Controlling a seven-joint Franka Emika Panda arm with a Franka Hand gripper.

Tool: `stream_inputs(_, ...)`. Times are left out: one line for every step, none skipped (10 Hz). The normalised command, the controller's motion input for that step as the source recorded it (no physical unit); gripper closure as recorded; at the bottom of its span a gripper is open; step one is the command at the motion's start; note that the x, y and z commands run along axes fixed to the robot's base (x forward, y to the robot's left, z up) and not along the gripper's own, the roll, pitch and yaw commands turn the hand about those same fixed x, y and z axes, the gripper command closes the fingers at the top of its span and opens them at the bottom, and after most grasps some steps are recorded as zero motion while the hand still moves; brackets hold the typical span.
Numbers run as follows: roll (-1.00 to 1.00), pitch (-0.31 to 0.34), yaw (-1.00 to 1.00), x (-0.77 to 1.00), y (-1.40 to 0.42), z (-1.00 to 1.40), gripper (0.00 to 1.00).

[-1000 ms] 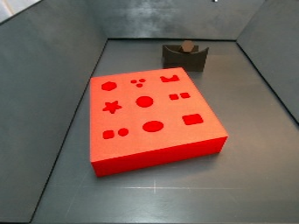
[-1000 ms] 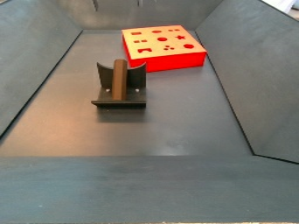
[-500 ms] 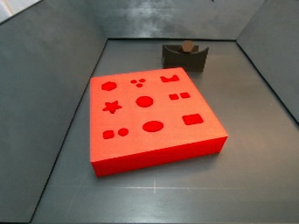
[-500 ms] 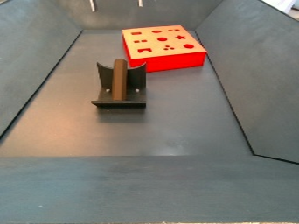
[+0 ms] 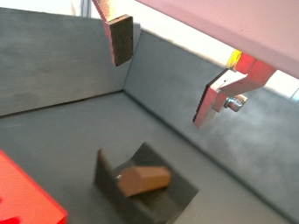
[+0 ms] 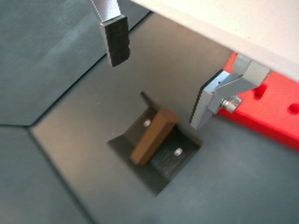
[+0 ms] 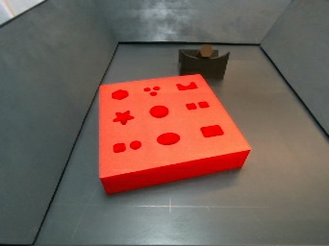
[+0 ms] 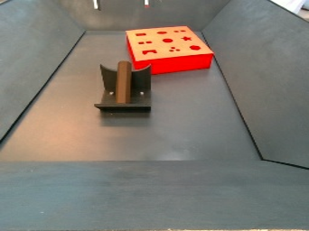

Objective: Pick up the hexagon object. Move up. Place the hexagon object on the fixture. Regrasp the hexagon object. Move to above the board. Insert the hexagon object.
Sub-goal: Regrasp the hexagon object.

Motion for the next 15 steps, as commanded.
stream_inputs(1.0,0.068,0.05,0.08,-0.03,-0.02,0.0)
stream_inputs(1.0,0.092,0.06,0.09,-0.03,-0.02,0.0)
stream_inputs(1.0,0.107,0.07,0.1,-0.04,-0.02,0.0)
stream_inputs(1.0,0.137,0.09,0.11,-0.04,-0.02,0.0)
stream_inputs(1.0,0.161,0.11,0.11,-0.04,-0.02,0.0)
stream_inputs(1.0,0.191,0.16,0.11,-0.04,-0.03,0.0)
stream_inputs(0.9,0.187,0.17,0.11,-0.05,-0.02,0.0)
stream_inputs(0.66,0.164,0.2,0.12,-0.05,-0.03,0.0)
stream_inputs(0.43,0.135,0.21,0.12,-0.05,-0.03,0.0)
stream_inputs(0.29,0.107,0.22,0.12,-0.04,-0.02,0.0)
stream_inputs(0.23,0.085,0.22,0.11,-0.04,-0.01,0.0)
stream_inputs(0.19,0.035,0.22,0.09,-0.04,-0.02,0.0)
stream_inputs(0.17,0.017,0.2,0.09,-0.05,-0.02,0.0)
stream_inputs(0.1,-0.03,0.23,0.04,0.07,-1.0,0.0)
stream_inputs(0.1,-0.034,0.21,0.04,0.07,-1.0,0.0)
